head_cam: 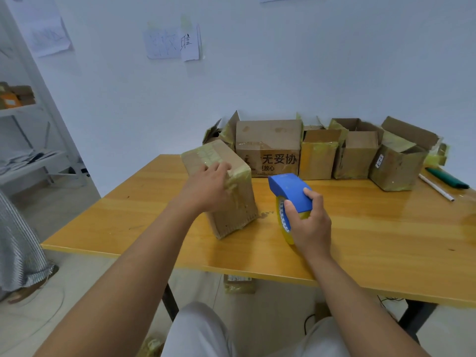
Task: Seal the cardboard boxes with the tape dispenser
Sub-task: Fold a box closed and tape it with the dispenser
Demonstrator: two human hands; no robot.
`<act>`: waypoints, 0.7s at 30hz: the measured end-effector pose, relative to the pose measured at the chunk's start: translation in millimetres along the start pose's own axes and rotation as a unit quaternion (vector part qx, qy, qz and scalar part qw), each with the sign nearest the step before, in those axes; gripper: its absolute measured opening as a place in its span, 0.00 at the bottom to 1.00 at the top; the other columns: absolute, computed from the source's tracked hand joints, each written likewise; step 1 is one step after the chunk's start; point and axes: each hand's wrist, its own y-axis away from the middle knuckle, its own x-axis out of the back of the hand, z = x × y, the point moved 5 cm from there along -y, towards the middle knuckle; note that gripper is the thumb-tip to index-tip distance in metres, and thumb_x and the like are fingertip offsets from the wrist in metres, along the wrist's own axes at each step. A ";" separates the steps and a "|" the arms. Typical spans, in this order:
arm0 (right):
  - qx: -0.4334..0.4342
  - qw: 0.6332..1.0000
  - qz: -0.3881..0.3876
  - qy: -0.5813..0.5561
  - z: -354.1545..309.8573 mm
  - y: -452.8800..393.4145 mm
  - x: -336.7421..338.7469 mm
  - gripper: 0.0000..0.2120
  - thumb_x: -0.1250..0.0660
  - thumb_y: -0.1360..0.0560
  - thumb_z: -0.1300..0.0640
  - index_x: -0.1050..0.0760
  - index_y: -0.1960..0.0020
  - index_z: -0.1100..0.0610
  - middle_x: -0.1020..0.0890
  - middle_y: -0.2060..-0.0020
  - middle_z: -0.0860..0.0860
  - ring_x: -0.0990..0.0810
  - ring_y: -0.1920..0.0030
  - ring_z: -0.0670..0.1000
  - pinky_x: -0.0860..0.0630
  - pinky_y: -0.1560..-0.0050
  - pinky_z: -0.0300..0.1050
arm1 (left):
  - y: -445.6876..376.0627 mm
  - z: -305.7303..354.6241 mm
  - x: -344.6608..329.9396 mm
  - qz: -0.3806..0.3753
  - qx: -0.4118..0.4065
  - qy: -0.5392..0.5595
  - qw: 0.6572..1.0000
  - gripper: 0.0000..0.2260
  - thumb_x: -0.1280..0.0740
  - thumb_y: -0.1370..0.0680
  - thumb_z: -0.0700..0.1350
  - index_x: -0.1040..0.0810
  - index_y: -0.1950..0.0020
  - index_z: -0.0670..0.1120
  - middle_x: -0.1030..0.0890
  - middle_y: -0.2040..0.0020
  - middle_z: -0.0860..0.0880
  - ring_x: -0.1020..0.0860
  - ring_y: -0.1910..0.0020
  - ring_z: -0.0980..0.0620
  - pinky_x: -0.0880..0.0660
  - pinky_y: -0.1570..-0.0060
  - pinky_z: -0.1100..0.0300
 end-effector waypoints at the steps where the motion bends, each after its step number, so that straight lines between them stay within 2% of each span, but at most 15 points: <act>1: 0.000 1.000 0.002 0.001 0.3 -0.2 -0.1 0.20 0.31 0.24 0.44 0.33 0.37 0.48 0.25 0.54 0.48 0.23 0.59 0.52 0.24 0.63 0.50 | -0.8 1.3 1.2 0.010 0.017 0.002 1.000 0.25 0.38 0.20 0.58 0.37 0.26 0.51 0.31 0.31 0.48 0.34 0.35 0.43 0.31 0.38 0.48; 4: 0.006 1.000 0.005 0.003 -0.3 -0.2 0.5 0.21 0.32 0.25 0.41 0.33 0.37 0.47 0.26 0.51 0.46 0.23 0.57 0.51 0.25 0.63 0.46 | -4.0 17.2 -6.3 0.058 0.053 -0.063 0.995 0.27 0.41 0.21 0.66 0.33 0.29 0.51 0.30 0.33 0.46 0.32 0.35 0.42 0.31 0.39 0.48; 8: 0.010 1.000 0.004 0.000 -1.5 1.0 0.8 0.21 0.33 0.25 0.42 0.34 0.36 0.45 0.27 0.51 0.45 0.23 0.56 0.51 0.22 0.61 0.51 | -7.4 50.3 -21.8 0.118 0.071 -0.146 0.980 0.29 0.49 0.21 0.69 0.28 0.38 0.45 0.24 0.41 0.42 0.27 0.43 0.41 0.29 0.48 0.50; 11: 0.008 1.000 0.006 0.002 -0.7 1.1 1.3 0.21 0.32 0.25 0.42 0.35 0.37 0.45 0.26 0.50 0.45 0.23 0.56 0.51 0.22 0.59 0.51 | -13.6 61.8 -25.5 0.130 0.079 -0.137 0.979 0.30 0.49 0.21 0.70 0.29 0.42 0.44 0.23 0.45 0.42 0.26 0.47 0.43 0.30 0.51 0.52; 14: 0.008 1.000 0.005 0.002 -0.3 1.2 1.2 0.21 0.31 0.25 0.43 0.34 0.36 0.45 0.26 0.50 0.45 0.23 0.56 0.50 0.22 0.59 0.51 | -18.7 62.8 -25.6 0.124 0.094 -0.111 0.981 0.26 0.45 0.21 0.67 0.29 0.41 0.44 0.23 0.44 0.44 0.25 0.45 0.44 0.30 0.50 0.52; 18: 0.014 1.000 0.003 -0.004 -1.7 2.0 2.7 0.21 0.30 0.25 0.45 0.34 0.37 0.47 0.26 0.50 0.46 0.23 0.57 0.52 0.23 0.61 0.50 | -13.5 53.5 -23.0 0.108 0.073 -0.081 0.988 0.20 0.42 0.21 0.59 0.31 0.39 0.44 0.24 0.42 0.45 0.25 0.45 0.45 0.29 0.48 0.52; 21: 0.013 1.000 0.002 -0.002 -1.1 1.6 2.7 0.21 0.29 0.24 0.47 0.32 0.37 0.50 0.24 0.52 0.49 0.23 0.59 0.53 0.24 0.64 0.49 | -1.0 15.5 -17.7 0.052 0.030 -0.031 0.998 0.20 0.41 0.22 0.54 0.33 0.33 0.46 0.28 0.38 0.45 0.27 0.44 0.46 0.28 0.49 0.53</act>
